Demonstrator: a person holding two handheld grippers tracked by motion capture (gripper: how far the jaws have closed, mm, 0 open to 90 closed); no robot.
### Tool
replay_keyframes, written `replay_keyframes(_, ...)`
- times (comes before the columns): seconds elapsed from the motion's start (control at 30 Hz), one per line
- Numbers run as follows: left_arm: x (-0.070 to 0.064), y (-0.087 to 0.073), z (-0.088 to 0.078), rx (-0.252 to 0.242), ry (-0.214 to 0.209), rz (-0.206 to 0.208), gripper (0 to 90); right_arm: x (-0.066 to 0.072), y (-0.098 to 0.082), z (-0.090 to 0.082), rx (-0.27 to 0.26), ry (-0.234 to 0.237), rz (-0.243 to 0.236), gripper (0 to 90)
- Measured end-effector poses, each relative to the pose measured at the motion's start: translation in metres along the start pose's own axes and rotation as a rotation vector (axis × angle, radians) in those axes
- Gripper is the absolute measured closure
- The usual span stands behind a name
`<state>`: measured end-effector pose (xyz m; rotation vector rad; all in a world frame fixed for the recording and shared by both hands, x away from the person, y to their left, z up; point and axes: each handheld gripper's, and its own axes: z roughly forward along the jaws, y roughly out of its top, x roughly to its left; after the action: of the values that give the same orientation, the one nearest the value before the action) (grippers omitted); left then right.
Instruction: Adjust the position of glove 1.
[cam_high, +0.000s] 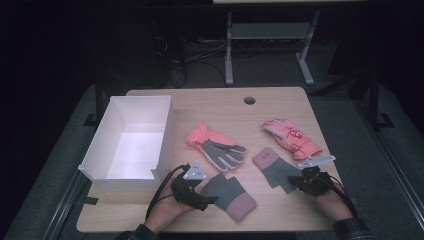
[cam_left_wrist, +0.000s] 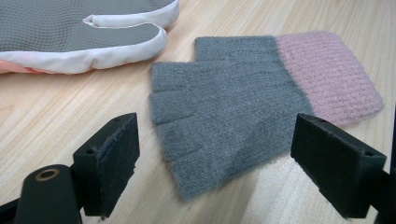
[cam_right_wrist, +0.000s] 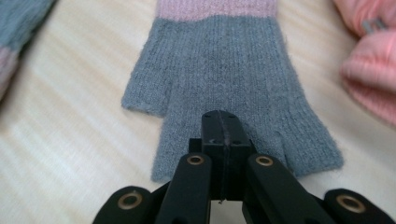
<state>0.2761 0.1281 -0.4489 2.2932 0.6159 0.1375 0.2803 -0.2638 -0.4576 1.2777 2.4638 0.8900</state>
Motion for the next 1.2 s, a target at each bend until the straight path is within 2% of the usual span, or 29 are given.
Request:
replay_keyframes(0.17,-0.001,0.000,0.000,0.001,-0.001,0.000,15.0,0.004,-0.010,-0.008,0.009,0.004,0.006,90.0)
replay_keyframes(0.3,-0.001,0.000,0.000,0.007,-0.003,0.004,15.0,0.003,-0.011,-0.013,-0.003,-0.004,0.007,90.0)
replay_keyframes(0.33,-0.001,0.000,0.000,0.008,-0.002,0.004,15.0,-0.002,-0.010,-0.019,-0.025,-0.020,0.021,90.0)
replay_keyframes(0.37,0.000,0.000,0.000,0.008,-0.002,0.005,15.0,-0.002,-0.010,-0.019,-0.025,-0.020,0.021,90.0)
replay_keyframes(0.43,0.000,0.000,0.001,0.005,-0.002,-0.001,15.0,-0.010,-0.010,-0.022,-0.045,-0.048,0.026,90.0)
replay_keyframes(0.53,0.000,0.000,0.001,0.009,-0.002,0.001,15.0,-0.026,-0.011,-0.023,-0.048,-0.080,0.060,90.0)
replay_keyframes(0.7,-0.001,0.000,0.001,0.011,0.000,0.005,15.0,-0.039,-0.008,-0.018,-0.045,-0.095,0.067,90.0)
replay_keyframes(1.0,-0.001,0.000,0.002,0.011,0.002,0.000,15.0,-0.036,-0.010,-0.015,-0.023,-0.075,0.063,90.0)
replay_keyframes(1.2,0.000,-0.001,0.000,0.010,0.002,-0.002,15.0,-0.037,-0.011,-0.012,0.000,-0.081,0.057,90.0)
